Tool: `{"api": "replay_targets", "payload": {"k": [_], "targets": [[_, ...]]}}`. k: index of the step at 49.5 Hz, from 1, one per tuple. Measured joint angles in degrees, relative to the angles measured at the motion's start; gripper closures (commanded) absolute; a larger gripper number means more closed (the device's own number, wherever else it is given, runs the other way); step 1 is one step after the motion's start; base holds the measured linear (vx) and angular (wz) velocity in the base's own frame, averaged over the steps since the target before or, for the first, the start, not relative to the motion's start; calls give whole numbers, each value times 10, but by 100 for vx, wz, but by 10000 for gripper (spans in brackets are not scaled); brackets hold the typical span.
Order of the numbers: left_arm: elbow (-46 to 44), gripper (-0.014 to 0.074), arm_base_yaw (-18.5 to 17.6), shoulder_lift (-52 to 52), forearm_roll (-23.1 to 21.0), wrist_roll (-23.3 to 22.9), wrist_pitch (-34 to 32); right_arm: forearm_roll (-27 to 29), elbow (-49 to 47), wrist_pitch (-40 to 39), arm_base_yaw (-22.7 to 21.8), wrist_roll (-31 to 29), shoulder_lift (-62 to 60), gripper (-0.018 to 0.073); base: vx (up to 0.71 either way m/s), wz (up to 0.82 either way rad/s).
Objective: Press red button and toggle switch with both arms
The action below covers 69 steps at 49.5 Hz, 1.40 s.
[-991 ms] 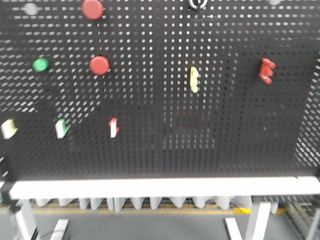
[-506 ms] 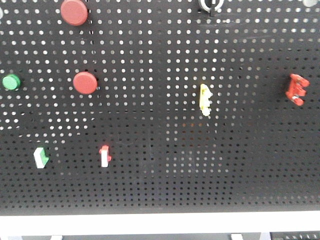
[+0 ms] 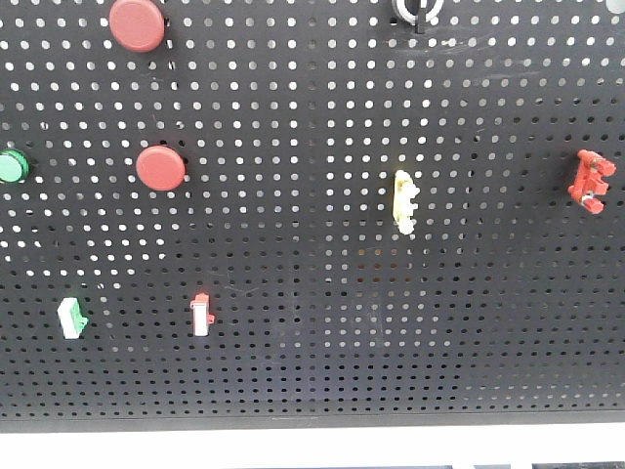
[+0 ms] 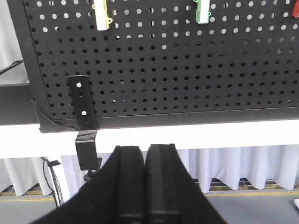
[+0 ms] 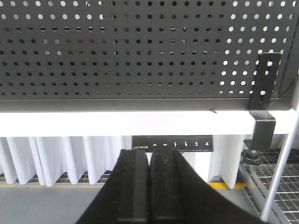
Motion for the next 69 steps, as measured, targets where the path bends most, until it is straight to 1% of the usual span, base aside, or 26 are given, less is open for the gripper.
{"api": "replay_targets", "payload": {"k": [12,19,22,25,29,31,33,38,43,46,49,54,56,62,69], "targets": [[0,594,0,0,0,0,-2,12,0,-1,0,2,0,559,0,0],[0,594,0,0,0,0,-33,16,0,-13,0,6,0,559,0,0],[0,594,0,0,0,0,-53,16,0,-37,0,8,0,559,0,0],[0,594,0,0,0,-3,-77,16,0,-78,0,10,0,559,0,0],[0,594,0,0,0,-19,-132,17,0,-137,0,10,0,559,0,0],[-4,594,0,0,0,-23,-147,17,0,-163,0,12,0,559,0,0],[-16,594,0,0,0,-26,-145,17,-4,-180,0,12,0,559,0,0],[-82,594,0,4,1,-28,-134,7,-53,-171,0,12,10,559,0,0],[-175,594,0,38,4,-28,-120,-21,-162,-143,0,12,56,559,0,0],[-249,594,0,80,17,-28,-113,-35,-243,-121,0,12,105,559,0,0],[-317,594,0,131,33,-28,-108,-41,-303,-104,0,12,155,559,0,0],[-429,594,0,212,51,-28,-110,-46,-410,-95,0,12,245,559,0,0],[-467,594,0,248,53,-29,-111,-46,-437,-95,0,12,275,559,0,0],[-531,594,0,332,55,-29,-111,-46,-494,-93,0,12,360,559,0,0],[-551,594,-2,403,55,-33,-110,-46,-513,-110,0,12,425,559,0,0]]}}
